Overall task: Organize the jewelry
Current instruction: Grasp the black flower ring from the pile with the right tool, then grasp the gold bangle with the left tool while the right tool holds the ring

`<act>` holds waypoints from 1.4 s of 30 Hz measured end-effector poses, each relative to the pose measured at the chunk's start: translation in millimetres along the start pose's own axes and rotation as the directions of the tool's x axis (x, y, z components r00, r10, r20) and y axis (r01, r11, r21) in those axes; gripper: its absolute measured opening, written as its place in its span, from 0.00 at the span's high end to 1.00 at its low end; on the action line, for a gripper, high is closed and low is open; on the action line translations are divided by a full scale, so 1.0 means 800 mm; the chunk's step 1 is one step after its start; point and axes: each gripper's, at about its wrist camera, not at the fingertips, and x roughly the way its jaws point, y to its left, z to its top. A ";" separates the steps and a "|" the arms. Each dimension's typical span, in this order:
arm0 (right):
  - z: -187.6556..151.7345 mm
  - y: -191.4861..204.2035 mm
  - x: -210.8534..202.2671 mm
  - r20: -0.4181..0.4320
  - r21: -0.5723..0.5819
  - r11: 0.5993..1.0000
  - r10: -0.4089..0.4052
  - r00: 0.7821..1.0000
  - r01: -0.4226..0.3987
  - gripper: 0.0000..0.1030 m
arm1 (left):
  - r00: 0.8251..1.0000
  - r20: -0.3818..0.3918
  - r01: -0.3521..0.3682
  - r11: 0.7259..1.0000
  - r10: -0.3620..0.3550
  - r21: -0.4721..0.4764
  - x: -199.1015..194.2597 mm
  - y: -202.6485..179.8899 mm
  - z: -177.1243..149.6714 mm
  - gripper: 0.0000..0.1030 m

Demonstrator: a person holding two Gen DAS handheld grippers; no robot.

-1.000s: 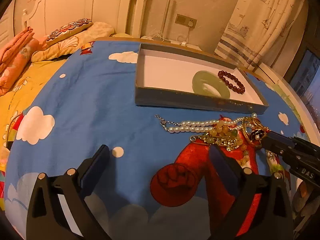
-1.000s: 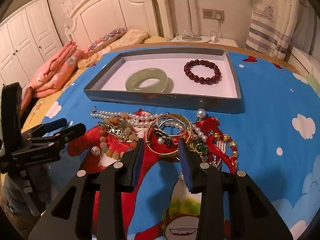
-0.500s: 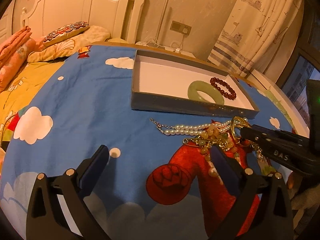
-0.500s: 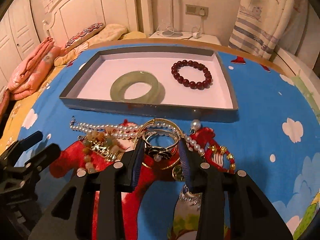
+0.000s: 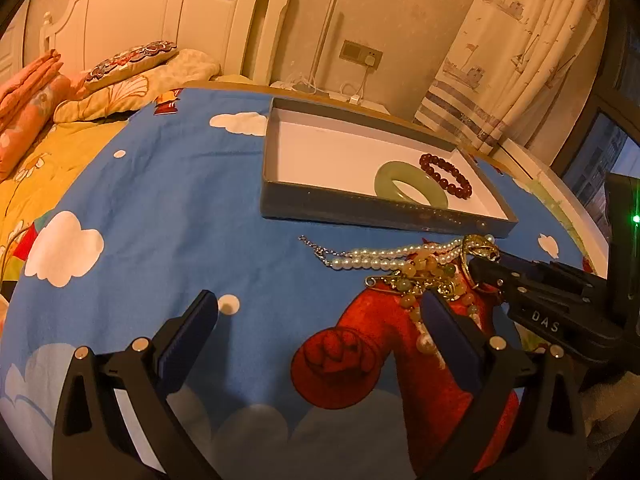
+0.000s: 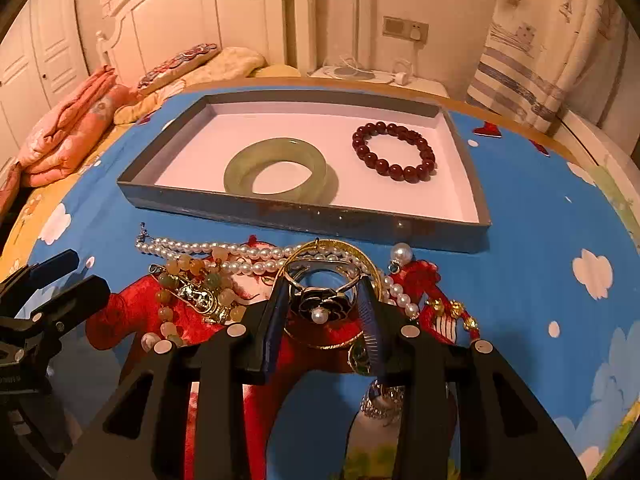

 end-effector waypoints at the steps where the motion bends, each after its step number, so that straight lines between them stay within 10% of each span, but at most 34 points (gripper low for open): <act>1: 0.000 -0.001 0.001 0.004 -0.004 1.000 0.011 1.000 -0.011 0.65 | 1.000 -0.002 -0.002 1.000 0.002 0.000 0.001 -0.001 0.000 0.03; 17: -0.018 -0.067 -0.075 0.229 0.051 0.991 0.110 0.967 -0.124 0.70 | 1.000 -0.018 -0.023 0.998 0.024 0.054 0.004 -0.014 0.000 0.03; 27: -0.058 -0.132 -0.084 0.243 0.127 0.988 0.058 0.968 -0.091 0.70 | 0.999 -0.012 0.032 0.941 -0.030 0.337 -0.003 -0.133 -0.002 0.04; 42: -0.066 -0.150 -0.093 0.296 0.193 0.969 0.091 0.951 -0.152 0.69 | 0.988 -0.149 0.105 0.888 -0.042 0.447 0.082 -0.228 0.012 0.68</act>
